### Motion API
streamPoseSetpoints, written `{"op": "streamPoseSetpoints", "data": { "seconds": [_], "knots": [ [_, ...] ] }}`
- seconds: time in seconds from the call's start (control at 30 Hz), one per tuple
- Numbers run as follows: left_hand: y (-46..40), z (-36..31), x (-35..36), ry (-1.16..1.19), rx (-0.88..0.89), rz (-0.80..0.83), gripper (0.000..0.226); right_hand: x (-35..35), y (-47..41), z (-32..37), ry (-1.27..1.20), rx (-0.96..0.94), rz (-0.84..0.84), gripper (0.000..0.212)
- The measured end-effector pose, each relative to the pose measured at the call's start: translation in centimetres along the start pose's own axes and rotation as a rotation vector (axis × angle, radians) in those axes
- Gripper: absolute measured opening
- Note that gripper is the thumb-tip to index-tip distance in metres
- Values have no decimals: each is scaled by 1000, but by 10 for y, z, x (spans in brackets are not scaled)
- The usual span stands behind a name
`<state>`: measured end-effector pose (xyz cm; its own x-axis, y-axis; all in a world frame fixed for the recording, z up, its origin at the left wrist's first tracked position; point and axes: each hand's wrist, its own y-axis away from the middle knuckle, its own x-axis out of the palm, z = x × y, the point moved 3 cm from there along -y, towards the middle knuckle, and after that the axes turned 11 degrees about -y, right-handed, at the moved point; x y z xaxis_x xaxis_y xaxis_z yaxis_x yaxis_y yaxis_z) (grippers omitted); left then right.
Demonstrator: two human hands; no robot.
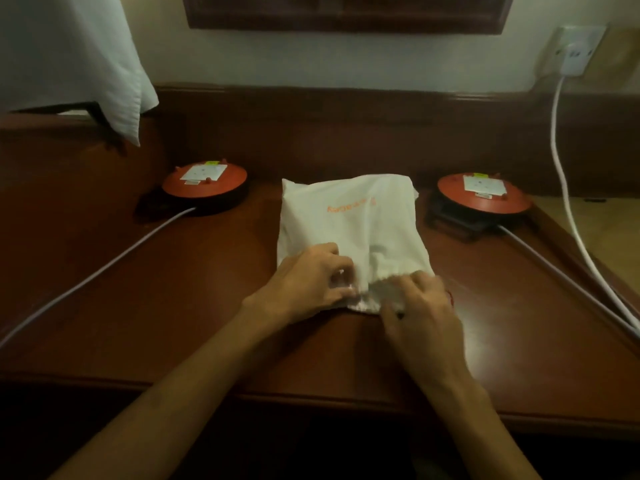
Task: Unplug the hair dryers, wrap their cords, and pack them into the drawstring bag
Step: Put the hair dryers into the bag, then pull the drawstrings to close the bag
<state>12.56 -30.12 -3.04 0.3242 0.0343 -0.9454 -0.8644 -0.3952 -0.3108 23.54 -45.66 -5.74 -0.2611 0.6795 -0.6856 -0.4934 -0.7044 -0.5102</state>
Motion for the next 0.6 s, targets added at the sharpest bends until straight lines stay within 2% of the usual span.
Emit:
{"op": "streamPoseSetpoints", "data": {
  "seconds": [0.03, 0.1, 0.13, 0.23, 0.33, 0.43, 0.53, 0.6],
  "knots": [
    [1, -1, 3, -49, 1, -28, 22, -7, 1, -6, 64, 22, -67, 38],
    [3, 2, 9, -97, -16, -72, 16, -13, -4, -26, 154, 121, -49, 58],
    [4, 5, 11, -100, -31, -88, 15, -13, -6, -38, 128, 186, -12, 55],
    [6, 17, 14, -46, -66, -116, 14, -13, -12, -63, -14, 265, 21, 12],
    [24, 29, 13, 79, -140, -183, 20, -20, -12, -71, -108, 213, -15, 20],
    [58, 49, 14, 104, -347, -274, 25, -25, -6, -74, -220, 203, -26, 16],
    [85, 71, 14, 74, -553, -241, 10, -31, -5, -71, -297, 272, -90, 19],
    [91, 81, 11, 105, -619, -240, 12, -36, -4, -69, -366, 341, -161, 22]
  ]
}}
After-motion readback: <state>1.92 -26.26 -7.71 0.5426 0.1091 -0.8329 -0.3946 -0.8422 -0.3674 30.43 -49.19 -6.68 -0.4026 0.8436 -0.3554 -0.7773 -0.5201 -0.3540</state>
